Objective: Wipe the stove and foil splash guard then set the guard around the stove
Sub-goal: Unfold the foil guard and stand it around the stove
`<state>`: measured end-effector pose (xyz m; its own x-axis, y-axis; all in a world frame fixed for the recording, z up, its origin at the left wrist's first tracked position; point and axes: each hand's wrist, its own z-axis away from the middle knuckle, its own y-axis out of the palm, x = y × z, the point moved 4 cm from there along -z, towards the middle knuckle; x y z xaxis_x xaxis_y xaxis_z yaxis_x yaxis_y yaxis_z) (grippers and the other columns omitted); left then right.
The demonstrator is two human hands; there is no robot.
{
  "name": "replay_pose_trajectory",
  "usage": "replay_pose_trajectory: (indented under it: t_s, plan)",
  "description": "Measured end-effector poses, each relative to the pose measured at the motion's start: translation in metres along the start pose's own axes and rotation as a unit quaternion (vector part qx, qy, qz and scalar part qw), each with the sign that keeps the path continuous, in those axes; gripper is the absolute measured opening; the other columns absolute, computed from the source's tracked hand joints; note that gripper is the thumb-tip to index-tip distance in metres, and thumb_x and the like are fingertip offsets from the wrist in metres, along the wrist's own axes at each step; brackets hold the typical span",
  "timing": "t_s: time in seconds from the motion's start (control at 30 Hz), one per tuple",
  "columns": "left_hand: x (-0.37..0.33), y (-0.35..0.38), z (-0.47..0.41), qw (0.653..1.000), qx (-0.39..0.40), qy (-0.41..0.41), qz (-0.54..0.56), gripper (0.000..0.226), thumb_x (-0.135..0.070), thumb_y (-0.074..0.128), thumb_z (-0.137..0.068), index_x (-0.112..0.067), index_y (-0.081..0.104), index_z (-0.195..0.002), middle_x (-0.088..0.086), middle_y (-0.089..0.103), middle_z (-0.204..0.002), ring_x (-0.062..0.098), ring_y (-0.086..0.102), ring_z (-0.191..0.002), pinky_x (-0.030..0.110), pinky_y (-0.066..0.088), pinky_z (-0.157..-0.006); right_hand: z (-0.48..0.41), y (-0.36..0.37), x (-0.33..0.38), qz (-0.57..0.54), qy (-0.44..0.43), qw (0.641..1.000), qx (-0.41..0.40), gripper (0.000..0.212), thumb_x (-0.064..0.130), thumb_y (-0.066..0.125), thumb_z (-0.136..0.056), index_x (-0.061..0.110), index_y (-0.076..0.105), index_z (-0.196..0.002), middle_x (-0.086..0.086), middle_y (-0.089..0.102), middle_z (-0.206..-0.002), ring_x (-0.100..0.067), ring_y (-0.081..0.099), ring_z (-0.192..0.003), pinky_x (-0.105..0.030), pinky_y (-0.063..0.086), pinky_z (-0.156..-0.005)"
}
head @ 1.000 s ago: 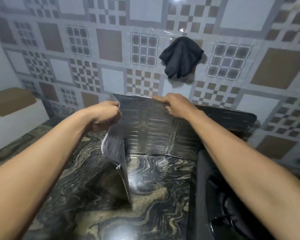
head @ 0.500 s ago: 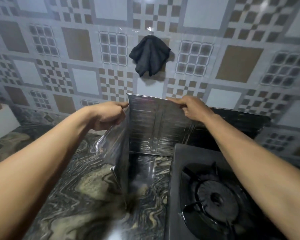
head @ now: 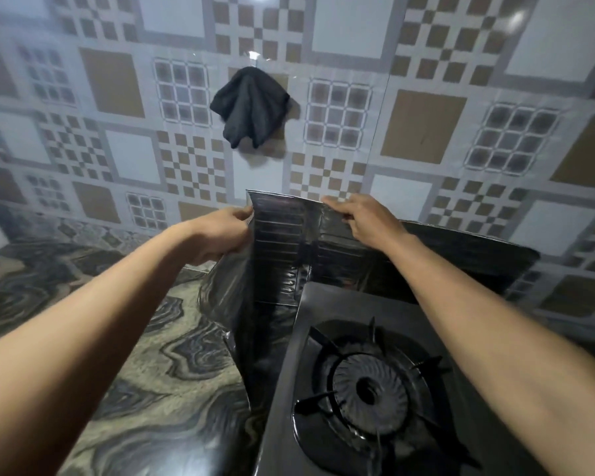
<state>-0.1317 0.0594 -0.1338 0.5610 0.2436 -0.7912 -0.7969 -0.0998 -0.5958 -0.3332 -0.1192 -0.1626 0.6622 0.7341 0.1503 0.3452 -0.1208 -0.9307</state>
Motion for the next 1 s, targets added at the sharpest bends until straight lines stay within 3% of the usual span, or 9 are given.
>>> replay_pose_trajectory:
  t_s: [0.1,0.2,0.27,0.37,0.43,0.63,0.73,0.83,1.0]
  plan:
    - [-0.006,0.003,0.000,1.000,0.001,0.003,-0.011,0.075,0.006,0.045,-0.087,-0.044,0.038,-0.142,-0.010,0.057,-0.045,0.002,0.037,-0.032,0.018,0.026,-0.035,0.006,-0.006,-0.017,0.005,-0.002,1.000,0.010,0.071,-0.005,0.050,-0.095,0.044,0.039,-0.145,-0.006,0.055,-0.110,-0.029,0.057,-0.099,-0.045,0.053,-0.089]
    - [-0.017,0.012,0.003,1.000,0.003,0.004,-0.004,0.070,0.010,0.044,-0.089,-0.028,0.041,-0.148,-0.006,0.060,-0.061,-0.001,0.047,-0.032,0.014,0.035,-0.034,0.016,-0.019,-0.042,0.032,-0.005,0.999,0.009,0.072,-0.005,0.049,-0.095,0.046,0.037,-0.145,-0.002,0.050,-0.096,-0.025,0.053,-0.088,-0.042,0.051,-0.081]
    - [-0.019,0.017,-0.001,1.000,0.008,-0.015,-0.007,0.078,0.015,0.039,-0.085,-0.030,0.042,-0.148,-0.004,0.068,-0.073,0.000,0.049,-0.034,0.015,0.039,-0.035,0.022,-0.026,-0.057,0.039,-0.010,0.999,0.002,0.071,-0.005,0.050,-0.094,0.043,0.040,-0.145,0.000,0.047,-0.092,-0.024,0.052,-0.087,-0.037,0.048,-0.078]
    - [-0.024,0.027,-0.008,0.999,0.030,-0.030,-0.008,0.089,0.008,0.044,-0.070,-0.042,0.046,-0.144,0.006,0.064,-0.118,0.009,0.060,-0.056,0.027,0.048,-0.057,0.030,-0.033,-0.074,0.032,-0.005,0.999,0.014,0.069,-0.004,0.052,-0.094,0.042,0.043,-0.144,0.003,0.044,-0.089,-0.023,0.051,-0.089,-0.030,0.040,-0.077]
    - [-0.026,0.032,-0.011,0.999,0.040,-0.023,-0.017,0.095,0.001,0.046,-0.059,-0.046,0.046,-0.142,0.004,0.055,-0.136,0.022,0.058,-0.077,0.036,0.043,-0.072,0.031,-0.038,-0.084,0.039,0.003,0.999,0.032,0.064,0.001,0.054,-0.096,0.041,0.044,-0.145,0.001,0.049,-0.095,-0.026,0.053,-0.098,-0.028,0.038,-0.081]
    - [-0.038,0.051,-0.013,1.000,0.025,0.001,-0.019,0.085,0.010,0.042,-0.076,-0.037,0.045,-0.146,-0.003,0.068,-0.111,0.015,0.054,-0.074,0.028,0.039,-0.063,0.021,-0.046,-0.078,0.082,0.006,0.995,0.064,0.069,0.020,0.059,-0.097,0.043,0.025,-0.152,0.002,0.050,-0.099,-0.023,0.054,-0.100,-0.036,0.045,-0.081]
    - [-0.037,0.066,-0.011,0.999,-0.006,0.016,-0.041,0.072,0.002,0.050,-0.086,-0.024,0.036,-0.152,0.000,0.053,-0.141,0.013,0.052,-0.111,0.022,0.040,-0.082,0.017,-0.026,-0.061,0.049,-0.015,0.997,0.065,0.071,0.023,0.057,-0.099,0.051,0.018,-0.151,0.003,0.047,-0.098,-0.018,0.050,-0.089,-0.033,0.043,-0.076]
    - [-0.031,0.085,-0.007,0.996,0.003,0.008,-0.087,0.091,0.007,0.052,-0.082,-0.015,0.008,-0.159,0.010,0.030,-0.160,0.021,0.040,-0.138,0.023,0.034,-0.105,0.018,-0.012,-0.053,0.079,-0.041,0.996,0.022,0.075,0.011,0.053,-0.098,0.052,0.019,-0.151,0.004,0.041,-0.090,-0.017,0.042,-0.080,-0.030,0.034,-0.071]
    - [-0.037,0.085,-0.012,0.989,-0.022,0.010,-0.144,0.088,0.009,0.048,-0.078,-0.015,0.019,-0.157,0.013,0.042,-0.154,0.029,0.041,-0.139,0.034,0.034,-0.111,0.028,-0.013,-0.076,0.103,-0.037,0.994,-0.019,0.093,-0.011,0.051,-0.088,0.051,0.021,-0.150,0.002,0.043,-0.086,-0.020,0.044,-0.077,-0.033,0.040,-0.067]
